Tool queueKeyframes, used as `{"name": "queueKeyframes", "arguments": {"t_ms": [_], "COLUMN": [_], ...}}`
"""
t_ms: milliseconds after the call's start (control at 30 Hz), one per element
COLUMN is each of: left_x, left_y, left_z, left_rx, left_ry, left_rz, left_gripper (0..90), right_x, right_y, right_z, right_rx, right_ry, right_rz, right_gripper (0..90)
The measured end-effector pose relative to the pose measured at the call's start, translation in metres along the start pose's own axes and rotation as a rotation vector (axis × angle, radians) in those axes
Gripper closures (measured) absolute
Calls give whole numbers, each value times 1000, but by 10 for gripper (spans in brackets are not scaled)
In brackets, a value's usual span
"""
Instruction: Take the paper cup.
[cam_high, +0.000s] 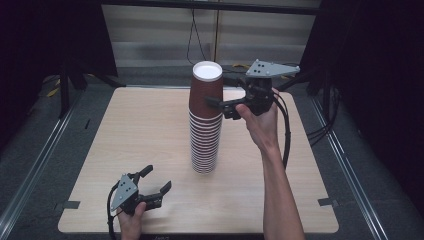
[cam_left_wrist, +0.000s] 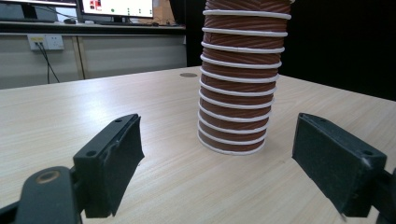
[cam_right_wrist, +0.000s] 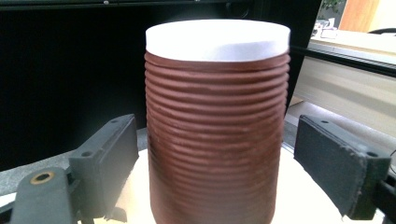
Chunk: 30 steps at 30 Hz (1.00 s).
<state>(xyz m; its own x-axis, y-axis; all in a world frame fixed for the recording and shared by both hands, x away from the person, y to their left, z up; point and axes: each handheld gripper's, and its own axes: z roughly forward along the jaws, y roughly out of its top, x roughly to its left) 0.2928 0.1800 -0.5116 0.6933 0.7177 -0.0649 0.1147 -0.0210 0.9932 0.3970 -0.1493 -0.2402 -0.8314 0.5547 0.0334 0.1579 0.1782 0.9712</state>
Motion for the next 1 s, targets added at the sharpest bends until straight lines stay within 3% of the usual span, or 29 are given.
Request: {"name": "queueKeyframes", "arguments": {"t_ms": [167, 333, 833, 1000], "left_x": [1, 1, 1, 1], "left_y": [0, 0, 0, 0], "left_z": [-1, 0, -1, -1], "left_rx": [1, 3, -6, -7], "left_ry": [-3, 0, -3, -4], "left_rz": [-8, 1, -10, -11], "left_gripper": [158, 159, 159, 159], "right_x": [-1, 1, 2, 3], "right_y": [8, 14, 21, 22], "right_z": [6, 18, 29, 29], "right_rx": [-1, 44, 46, 42], "right_ry": [9, -18, -14, -18], "right_rz": [-3, -8, -9, -13], "right_gripper": [134, 132, 136, 191]}}
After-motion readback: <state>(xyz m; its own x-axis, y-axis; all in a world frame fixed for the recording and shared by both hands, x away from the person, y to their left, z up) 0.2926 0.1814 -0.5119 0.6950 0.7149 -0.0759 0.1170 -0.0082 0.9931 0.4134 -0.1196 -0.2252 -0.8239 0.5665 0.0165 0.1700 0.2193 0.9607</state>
